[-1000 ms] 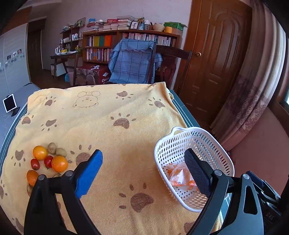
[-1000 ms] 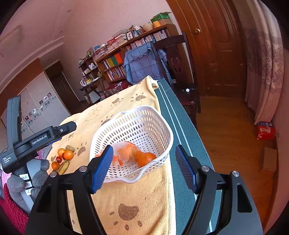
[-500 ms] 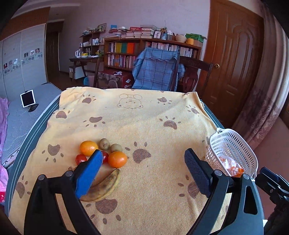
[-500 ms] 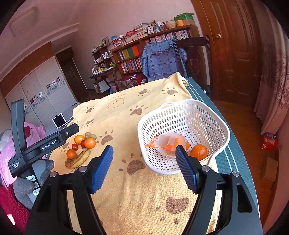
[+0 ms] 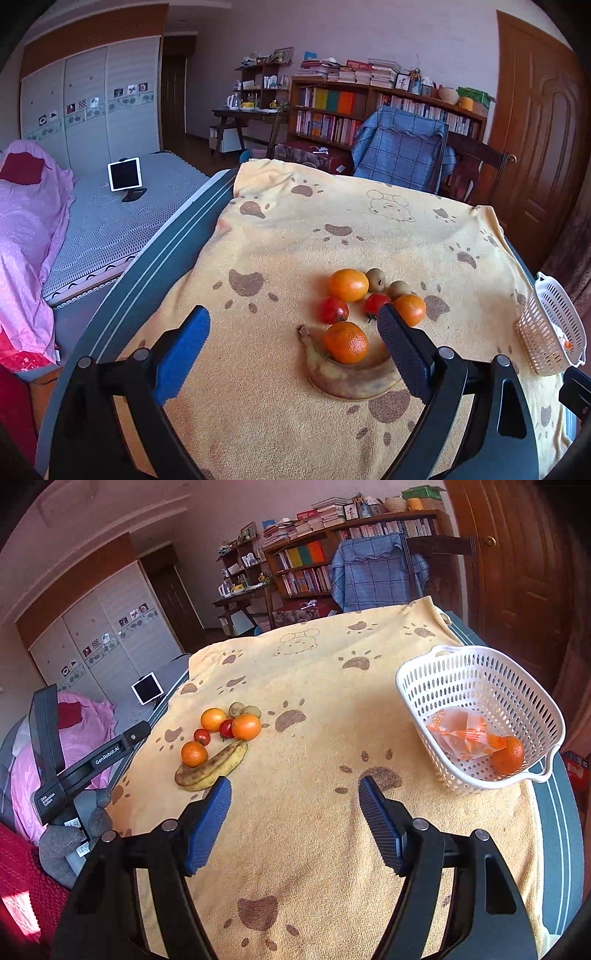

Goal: Organize fruits
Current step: 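Move the left gripper to the orange on the banana and grasp it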

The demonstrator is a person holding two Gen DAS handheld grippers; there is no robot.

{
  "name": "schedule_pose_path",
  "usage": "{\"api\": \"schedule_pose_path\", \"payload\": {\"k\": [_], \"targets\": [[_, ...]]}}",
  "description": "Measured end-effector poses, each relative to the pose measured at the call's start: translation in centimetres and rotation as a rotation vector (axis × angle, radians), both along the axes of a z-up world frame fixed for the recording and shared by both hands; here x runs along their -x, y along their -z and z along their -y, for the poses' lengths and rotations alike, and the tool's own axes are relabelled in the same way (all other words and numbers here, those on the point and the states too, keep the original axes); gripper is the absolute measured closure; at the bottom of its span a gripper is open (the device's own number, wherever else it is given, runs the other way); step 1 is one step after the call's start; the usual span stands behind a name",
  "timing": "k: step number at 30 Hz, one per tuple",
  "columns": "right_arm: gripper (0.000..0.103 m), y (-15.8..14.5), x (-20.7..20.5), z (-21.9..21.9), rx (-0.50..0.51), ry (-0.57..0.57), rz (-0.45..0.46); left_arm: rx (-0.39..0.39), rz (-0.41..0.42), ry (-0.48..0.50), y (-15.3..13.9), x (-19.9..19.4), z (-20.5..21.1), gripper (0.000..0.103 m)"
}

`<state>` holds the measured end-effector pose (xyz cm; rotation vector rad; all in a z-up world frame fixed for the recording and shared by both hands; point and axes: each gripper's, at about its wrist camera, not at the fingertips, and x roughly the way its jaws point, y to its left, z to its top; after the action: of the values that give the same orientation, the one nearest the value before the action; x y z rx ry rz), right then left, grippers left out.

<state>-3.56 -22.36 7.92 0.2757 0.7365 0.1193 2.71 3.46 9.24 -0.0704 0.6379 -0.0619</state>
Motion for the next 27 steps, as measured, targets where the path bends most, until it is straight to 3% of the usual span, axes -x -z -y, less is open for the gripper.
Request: {"api": "schedule_pose_path", "payload": {"k": [3,14,23,27], "targets": [[0.03,1.0,-0.1,-1.0,0.001,-0.013,-0.028,0.008,-0.014,0.006,1.0,0.0,-0.4,0.012],[0.03,2.8,0.0,-2.4,0.009,-0.057,-0.072,-0.072,-0.041,0.091,2.9,-0.6,2.6,0.013],[0.03,3.0,0.3,-2.2,-0.004,-0.063,-0.08,-0.076,-0.153,0.159,4.3,-3.7,4.2,0.042],[0.03,3.0,0.4,-2.2,-0.002,-0.06,-0.082,-0.085,-0.171,0.194,5.0,-4.7,5.0,0.046]]}}
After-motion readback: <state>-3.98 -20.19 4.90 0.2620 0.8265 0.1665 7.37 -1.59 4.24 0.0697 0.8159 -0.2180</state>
